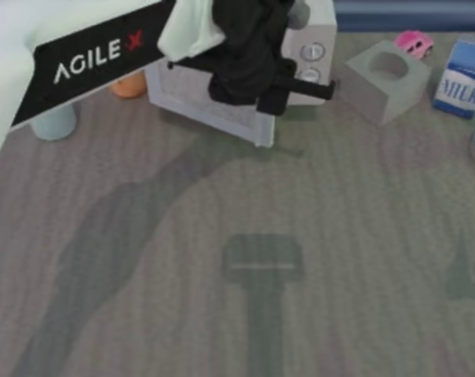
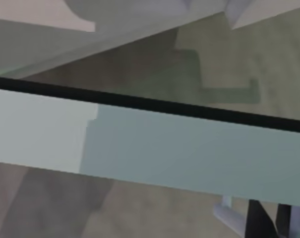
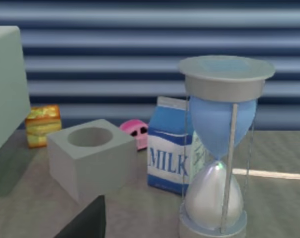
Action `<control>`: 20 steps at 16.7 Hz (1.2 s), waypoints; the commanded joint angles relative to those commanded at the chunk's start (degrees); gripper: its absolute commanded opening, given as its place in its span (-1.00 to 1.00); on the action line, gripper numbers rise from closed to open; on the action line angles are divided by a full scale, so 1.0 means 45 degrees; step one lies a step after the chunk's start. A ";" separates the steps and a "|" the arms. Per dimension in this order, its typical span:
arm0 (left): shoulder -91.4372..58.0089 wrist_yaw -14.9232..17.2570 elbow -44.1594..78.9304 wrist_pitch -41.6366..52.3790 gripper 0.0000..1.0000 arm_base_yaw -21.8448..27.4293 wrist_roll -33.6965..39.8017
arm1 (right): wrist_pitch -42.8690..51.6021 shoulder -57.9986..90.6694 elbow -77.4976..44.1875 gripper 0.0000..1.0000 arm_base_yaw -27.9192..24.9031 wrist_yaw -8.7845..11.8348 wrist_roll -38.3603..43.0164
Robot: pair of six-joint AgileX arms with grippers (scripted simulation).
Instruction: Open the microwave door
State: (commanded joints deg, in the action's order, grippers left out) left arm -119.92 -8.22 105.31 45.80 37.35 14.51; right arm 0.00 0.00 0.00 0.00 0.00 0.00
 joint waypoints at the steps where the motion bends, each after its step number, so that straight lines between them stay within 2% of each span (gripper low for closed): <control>1: 0.0165 0.0098 -0.0267 -0.0121 -1.00 -0.0043 -0.0206 | 0.0000 0.0000 0.0000 1.00 0.0000 0.0000 0.0000; 20: 0.0318 0.0197 -0.0542 -0.0232 -1.00 -0.0085 -0.0416 | 0.0000 0.0000 0.0000 1.00 0.0000 0.0000 0.0000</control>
State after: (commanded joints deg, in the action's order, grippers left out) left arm -118.49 -7.33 102.87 44.75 36.97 12.64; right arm 0.00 0.00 0.00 0.00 0.00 0.00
